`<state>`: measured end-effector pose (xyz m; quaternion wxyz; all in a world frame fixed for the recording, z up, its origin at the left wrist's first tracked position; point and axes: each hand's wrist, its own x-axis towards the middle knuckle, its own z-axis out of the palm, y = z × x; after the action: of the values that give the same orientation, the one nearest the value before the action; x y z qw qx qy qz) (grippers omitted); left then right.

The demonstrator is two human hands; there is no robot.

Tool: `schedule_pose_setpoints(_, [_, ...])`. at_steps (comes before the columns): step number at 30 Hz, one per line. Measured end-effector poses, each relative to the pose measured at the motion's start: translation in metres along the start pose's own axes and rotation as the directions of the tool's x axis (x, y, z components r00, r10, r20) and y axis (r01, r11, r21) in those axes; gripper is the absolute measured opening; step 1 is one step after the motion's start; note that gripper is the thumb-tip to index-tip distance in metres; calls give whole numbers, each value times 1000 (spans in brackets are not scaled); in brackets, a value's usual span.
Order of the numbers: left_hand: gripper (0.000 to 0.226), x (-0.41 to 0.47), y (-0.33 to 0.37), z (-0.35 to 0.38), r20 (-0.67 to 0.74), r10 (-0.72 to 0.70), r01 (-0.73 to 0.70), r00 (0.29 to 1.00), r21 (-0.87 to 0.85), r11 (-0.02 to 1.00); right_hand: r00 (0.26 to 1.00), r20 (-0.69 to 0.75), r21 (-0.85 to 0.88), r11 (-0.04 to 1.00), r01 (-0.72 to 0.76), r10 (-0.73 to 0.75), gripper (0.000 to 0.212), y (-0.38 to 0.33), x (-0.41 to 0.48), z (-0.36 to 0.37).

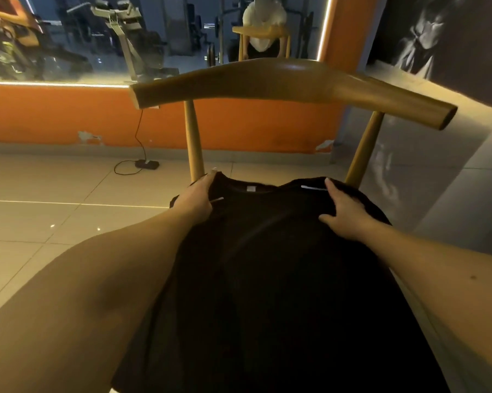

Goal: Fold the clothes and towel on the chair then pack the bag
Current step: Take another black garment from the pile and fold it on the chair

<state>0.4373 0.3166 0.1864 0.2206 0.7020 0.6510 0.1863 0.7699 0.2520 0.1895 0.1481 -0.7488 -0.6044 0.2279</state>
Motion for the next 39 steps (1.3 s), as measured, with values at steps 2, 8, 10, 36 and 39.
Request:
schedule_pose_setpoints(2, [67, -12, -5, -1, -103, 90, -80, 991, 96, 992, 999, 45, -146, 989, 17, -11, 79, -3, -3, 7])
schedule_pose_setpoints(8, [34, -71, -34, -16, -173, 177, -143, 969, 193, 971, 959, -237, -149, 981, 126, -159, 48, -10, -56, 20])
schedule_pose_setpoints(10, [32, -99, -46, -20, -206, 124, -89, 971, 174, 981, 962, -211, -144, 979, 144, -173, 48, -15, -92, 30])
schedule_pose_setpoints(36, [60, -323, -87, 22, -221, -598, 515, 771, -335, 789, 892, -222, 424, 862, -276, 395, 39, 18, -348, 88])
schedule_pose_setpoints(39, [49, -342, -67, 17, -80, -641, 492, 763, -571, 657, 884, -210, 418, 856, -304, 417, 21, 18, -345, 90])
